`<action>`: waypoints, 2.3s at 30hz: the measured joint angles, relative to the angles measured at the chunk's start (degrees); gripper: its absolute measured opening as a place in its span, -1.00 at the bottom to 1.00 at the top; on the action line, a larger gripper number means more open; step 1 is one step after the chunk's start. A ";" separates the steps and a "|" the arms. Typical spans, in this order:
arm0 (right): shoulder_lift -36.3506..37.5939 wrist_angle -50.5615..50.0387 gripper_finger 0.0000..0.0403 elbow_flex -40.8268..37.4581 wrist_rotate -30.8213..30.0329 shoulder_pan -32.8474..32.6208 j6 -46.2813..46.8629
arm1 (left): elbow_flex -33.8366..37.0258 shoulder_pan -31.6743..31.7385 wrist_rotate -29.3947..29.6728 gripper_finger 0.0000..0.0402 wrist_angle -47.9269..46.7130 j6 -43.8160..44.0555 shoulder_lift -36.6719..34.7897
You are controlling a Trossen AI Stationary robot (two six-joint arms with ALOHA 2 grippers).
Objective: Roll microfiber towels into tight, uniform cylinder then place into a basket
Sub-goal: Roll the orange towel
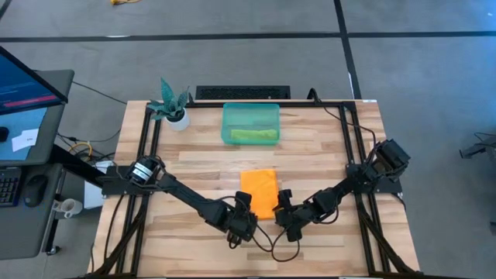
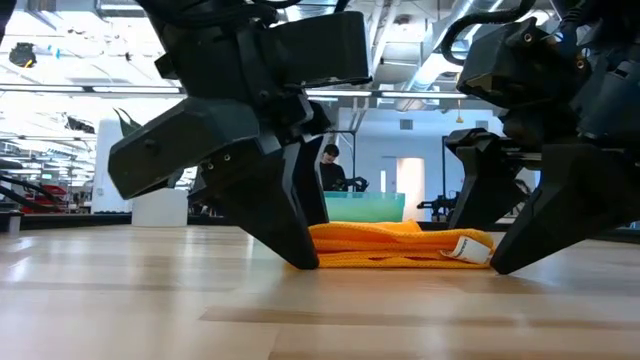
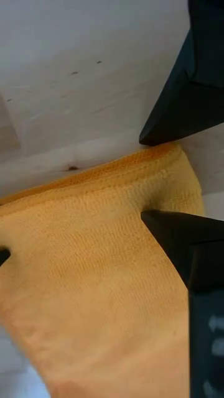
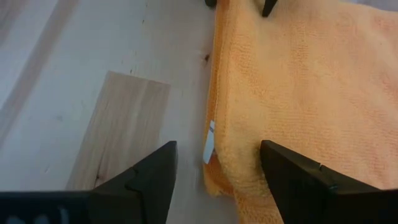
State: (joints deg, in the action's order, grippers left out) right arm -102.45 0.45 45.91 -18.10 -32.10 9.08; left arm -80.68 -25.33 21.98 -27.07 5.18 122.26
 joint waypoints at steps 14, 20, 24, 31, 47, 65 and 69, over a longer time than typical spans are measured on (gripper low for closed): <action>0.04 -0.20 -0.33 0.00 3.38 0.00 0.00 | 0.13 -0.27 -1.15 -0.67 -0.59 0.99 0.38; 0.20 -1.08 -0.82 0.09 5.00 0.07 -0.04 | 0.17 -0.73 -0.69 -0.96 -0.63 1.97 0.18; 0.71 -1.32 -0.95 0.15 7.91 0.07 0.04 | 0.26 -1.59 -0.04 -0.94 -1.79 3.89 -0.75; 3.89 -1.71 -0.89 0.04 11.68 0.04 4.44 | 0.45 -3.27 -0.88 -0.91 -3.20 6.75 -3.43; 5.70 -1.59 -0.97 0.09 24.23 0.61 16.00 | 0.28 -0.79 -20.44 -0.96 2.11 26.64 -5.49; 5.66 -4.40 -0.94 -0.11 29.47 10.99 33.03 | 0.44 2.53 -21.84 -0.95 0.34 36.58 -5.49; 5.66 -4.92 -0.93 -0.13 35.92 14.41 38.68 | 0.44 2.53 -21.67 -0.95 0.65 37.12 -5.51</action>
State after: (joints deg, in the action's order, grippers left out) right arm -96.79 -4.47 45.78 17.83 -17.69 47.76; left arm -80.25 -22.81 0.31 -26.42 42.30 116.75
